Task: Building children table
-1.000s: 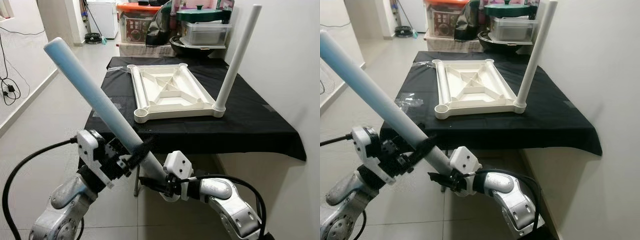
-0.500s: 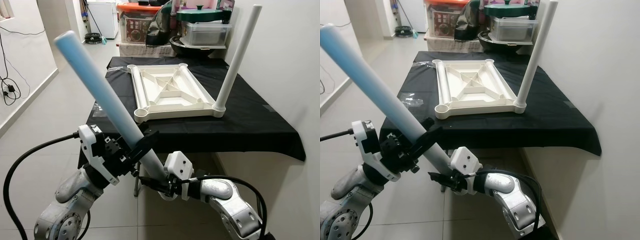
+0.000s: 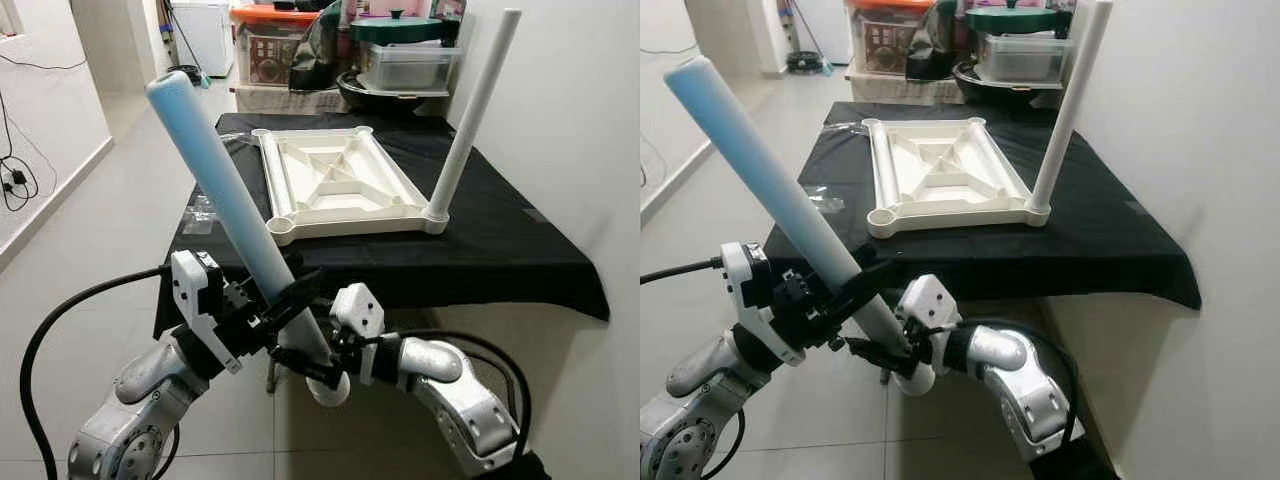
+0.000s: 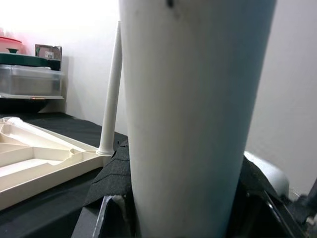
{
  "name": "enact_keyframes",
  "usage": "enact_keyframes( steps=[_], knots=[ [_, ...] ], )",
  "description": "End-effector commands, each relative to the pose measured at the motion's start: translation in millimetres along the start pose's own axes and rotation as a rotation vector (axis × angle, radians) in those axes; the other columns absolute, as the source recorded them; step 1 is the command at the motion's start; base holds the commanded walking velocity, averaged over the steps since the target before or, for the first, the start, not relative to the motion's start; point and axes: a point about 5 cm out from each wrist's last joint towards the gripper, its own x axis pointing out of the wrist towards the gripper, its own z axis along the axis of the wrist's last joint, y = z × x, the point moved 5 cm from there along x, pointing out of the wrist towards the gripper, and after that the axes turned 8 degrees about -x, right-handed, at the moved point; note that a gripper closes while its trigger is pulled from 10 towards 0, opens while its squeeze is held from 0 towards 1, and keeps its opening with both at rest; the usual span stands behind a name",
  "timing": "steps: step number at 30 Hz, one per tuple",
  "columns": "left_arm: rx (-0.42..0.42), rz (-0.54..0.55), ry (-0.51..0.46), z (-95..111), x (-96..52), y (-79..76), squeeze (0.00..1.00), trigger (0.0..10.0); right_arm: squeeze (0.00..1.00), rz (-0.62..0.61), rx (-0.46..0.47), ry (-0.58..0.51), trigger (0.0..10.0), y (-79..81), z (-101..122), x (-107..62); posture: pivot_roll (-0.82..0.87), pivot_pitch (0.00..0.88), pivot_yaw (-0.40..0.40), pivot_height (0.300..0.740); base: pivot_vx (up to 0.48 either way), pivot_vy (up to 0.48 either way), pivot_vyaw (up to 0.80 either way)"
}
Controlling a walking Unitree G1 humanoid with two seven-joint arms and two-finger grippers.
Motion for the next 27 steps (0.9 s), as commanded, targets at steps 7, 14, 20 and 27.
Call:
enact_keyframes(
  steps=[7,14,20,27],
  knots=[
    [0.008,-0.025,0.048,-9.5,3.8,-3.5,0.0,10.0,0.0,0.043,0.008,-0.037,0.0,7.2,7.4,4.5,-0.02,0.0,-0.068,0.74,0.0,0.0,0.0],
    [0.007,-0.034,0.052,-10.3,4.5,-4.9,0.0,10.0,0.0,0.06,0.018,-0.047,0.0,12.7,6.7,1.7,-0.03,0.0,-0.067,0.74,0.0,0.0,0.0],
    [0.041,-0.033,0.053,-9.2,5.5,-2.6,0.0,10.0,0.0,0.047,0.03,-0.038,0.0,10.8,4.1,1.1,-0.03,0.0,-0.065,0.74,0.0,0.0,0.0],
    [0.095,-0.001,0.043,-7.0,6.1,5.9,1.0,10.0,0.0,-0.006,0.033,-0.034,0.0,1.7,2.7,2.0,-0.03,0.0,-0.064,0.74,0.0,0.0,0.0]
  ],
)
